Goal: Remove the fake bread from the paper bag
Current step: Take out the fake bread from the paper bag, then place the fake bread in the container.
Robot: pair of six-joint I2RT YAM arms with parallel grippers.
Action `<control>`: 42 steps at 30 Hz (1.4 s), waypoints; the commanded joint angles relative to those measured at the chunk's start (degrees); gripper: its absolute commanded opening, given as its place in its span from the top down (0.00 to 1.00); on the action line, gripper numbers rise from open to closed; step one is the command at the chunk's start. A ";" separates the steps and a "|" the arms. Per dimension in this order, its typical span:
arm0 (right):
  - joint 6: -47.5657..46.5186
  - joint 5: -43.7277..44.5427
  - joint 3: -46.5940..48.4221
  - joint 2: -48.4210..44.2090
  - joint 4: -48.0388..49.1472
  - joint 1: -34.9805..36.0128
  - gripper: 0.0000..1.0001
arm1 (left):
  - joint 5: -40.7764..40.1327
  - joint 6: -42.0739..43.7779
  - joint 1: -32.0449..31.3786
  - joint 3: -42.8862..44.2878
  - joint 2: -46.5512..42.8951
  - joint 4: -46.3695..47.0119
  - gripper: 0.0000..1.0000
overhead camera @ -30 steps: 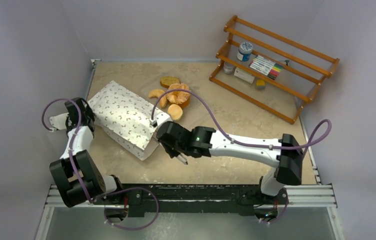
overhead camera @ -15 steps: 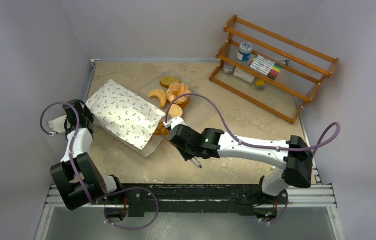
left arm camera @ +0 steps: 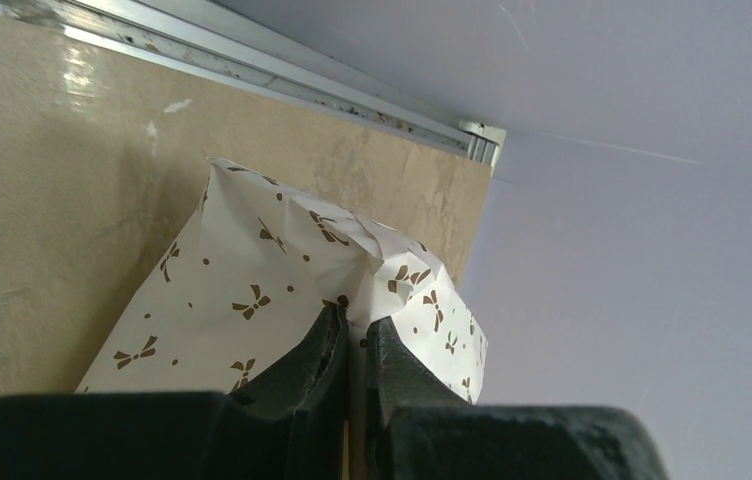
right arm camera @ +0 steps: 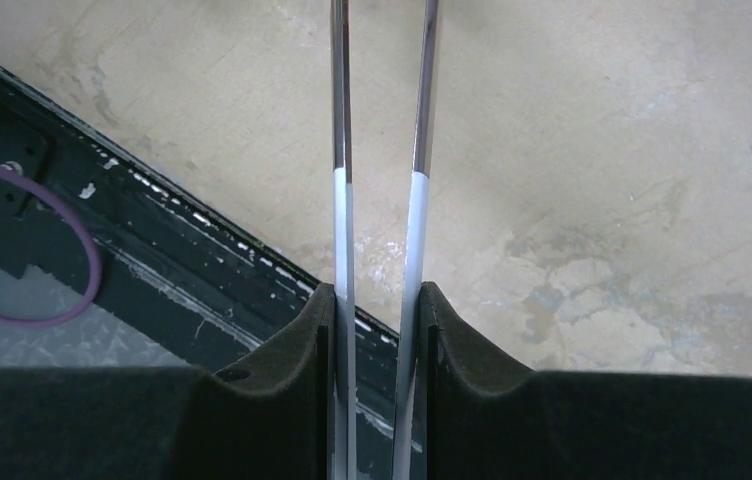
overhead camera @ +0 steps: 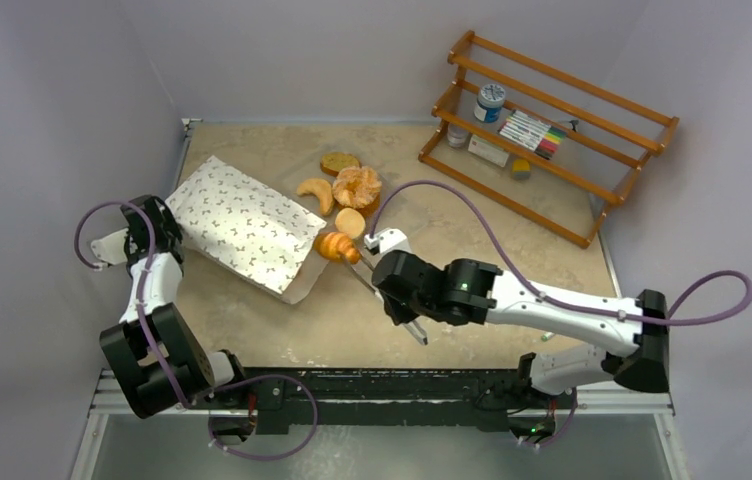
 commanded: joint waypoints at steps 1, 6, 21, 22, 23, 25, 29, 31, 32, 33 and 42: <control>5.33 5.32 1.95 -6.63 -3.87 0.63 1.00 | -3.22 0.19 0.83 3.03 -1.78 1.61 1.00; 7.91 8.38 4.87 -8.92 -7.15 0.63 1.00 | -4.85 0.41 1.48 1.18 -3.65 0.80 1.00; 15.14 23.40 8.44 -6.43 -6.42 -2.58 1.00 | -4.10 3.13 2.15 -1.09 -6.64 -1.15 1.00; 15.17 24.40 8.10 -6.28 -5.52 -3.33 1.00 | -4.09 3.14 2.15 -1.50 -6.92 -1.13 1.00; 14.81 24.96 7.64 -6.36 -4.24 -4.50 1.00 | -3.97 3.19 2.13 -1.82 -7.18 -1.09 1.00; 13.01 25.18 5.97 -6.87 -0.65 -7.08 1.00 | -3.75 3.29 2.15 -2.24 -7.61 -1.25 1.00; 9.58 24.48 2.36 -6.67 5.52 -12.47 1.00 | -3.44 3.70 2.15 -2.12 -8.05 -1.52 1.00; 7.26 22.33 0.64 -5.88 8.65 -14.88 1.00 | -3.33 3.83 2.15 -1.93 -8.24 -1.84 1.00; 6.67 21.53 -0.05 -5.27 9.79 -15.70 1.00 | -3.30 3.88 2.15 -1.92 -8.30 -1.95 1.00; 6.40 20.82 -0.78 -4.60 10.67 -16.46 1.00 | -3.32 3.92 2.15 -1.89 -8.45 -2.02 1.00; 5.92 13.40 -7.70 0.75 18.14 -18.36 1.00 | -3.30 3.92 2.15 -2.91 -9.29 -2.06 1.00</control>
